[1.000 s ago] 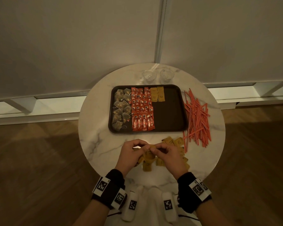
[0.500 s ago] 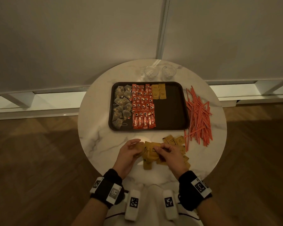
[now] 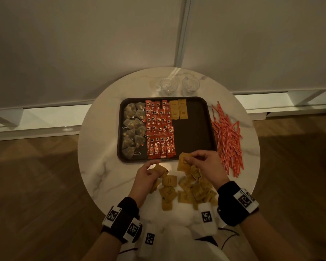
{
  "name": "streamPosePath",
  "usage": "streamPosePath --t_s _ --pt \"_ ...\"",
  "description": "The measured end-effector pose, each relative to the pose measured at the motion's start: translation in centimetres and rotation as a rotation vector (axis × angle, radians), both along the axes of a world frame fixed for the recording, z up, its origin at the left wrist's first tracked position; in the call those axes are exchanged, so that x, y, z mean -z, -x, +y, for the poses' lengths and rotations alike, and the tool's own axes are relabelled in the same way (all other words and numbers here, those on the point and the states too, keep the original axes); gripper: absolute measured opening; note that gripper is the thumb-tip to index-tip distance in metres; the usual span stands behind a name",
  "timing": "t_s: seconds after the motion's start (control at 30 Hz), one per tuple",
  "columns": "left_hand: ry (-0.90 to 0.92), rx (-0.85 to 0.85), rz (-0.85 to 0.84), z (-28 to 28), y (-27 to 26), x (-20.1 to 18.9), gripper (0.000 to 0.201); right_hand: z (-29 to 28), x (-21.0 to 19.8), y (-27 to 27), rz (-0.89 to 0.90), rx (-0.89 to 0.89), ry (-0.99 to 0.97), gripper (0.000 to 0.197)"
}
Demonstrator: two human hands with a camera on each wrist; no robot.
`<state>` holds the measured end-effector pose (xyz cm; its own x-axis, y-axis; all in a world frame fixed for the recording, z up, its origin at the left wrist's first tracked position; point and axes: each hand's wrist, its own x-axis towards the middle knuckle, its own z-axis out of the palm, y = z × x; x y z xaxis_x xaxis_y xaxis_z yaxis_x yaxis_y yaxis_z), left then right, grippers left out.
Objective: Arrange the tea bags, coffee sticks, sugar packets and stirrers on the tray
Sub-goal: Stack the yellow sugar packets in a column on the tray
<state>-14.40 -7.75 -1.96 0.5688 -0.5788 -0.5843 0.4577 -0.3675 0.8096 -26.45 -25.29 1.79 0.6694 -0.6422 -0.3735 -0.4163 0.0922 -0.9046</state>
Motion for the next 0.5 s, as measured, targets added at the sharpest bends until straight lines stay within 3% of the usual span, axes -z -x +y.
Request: streamPosePath --t_s 0.23,0.5 --pt "-0.024 0.006 0.02 -2.3 -2.6 1.6 0.017 -5.4 3.4 -4.1 0.04 0.046 0.004 0.01" --pt "0.001 -0.111 0.182 -3.9 -5.4 2.5 0.021 -12.8 8.6 -12.5 0.249 -0.088 0.229 0.009"
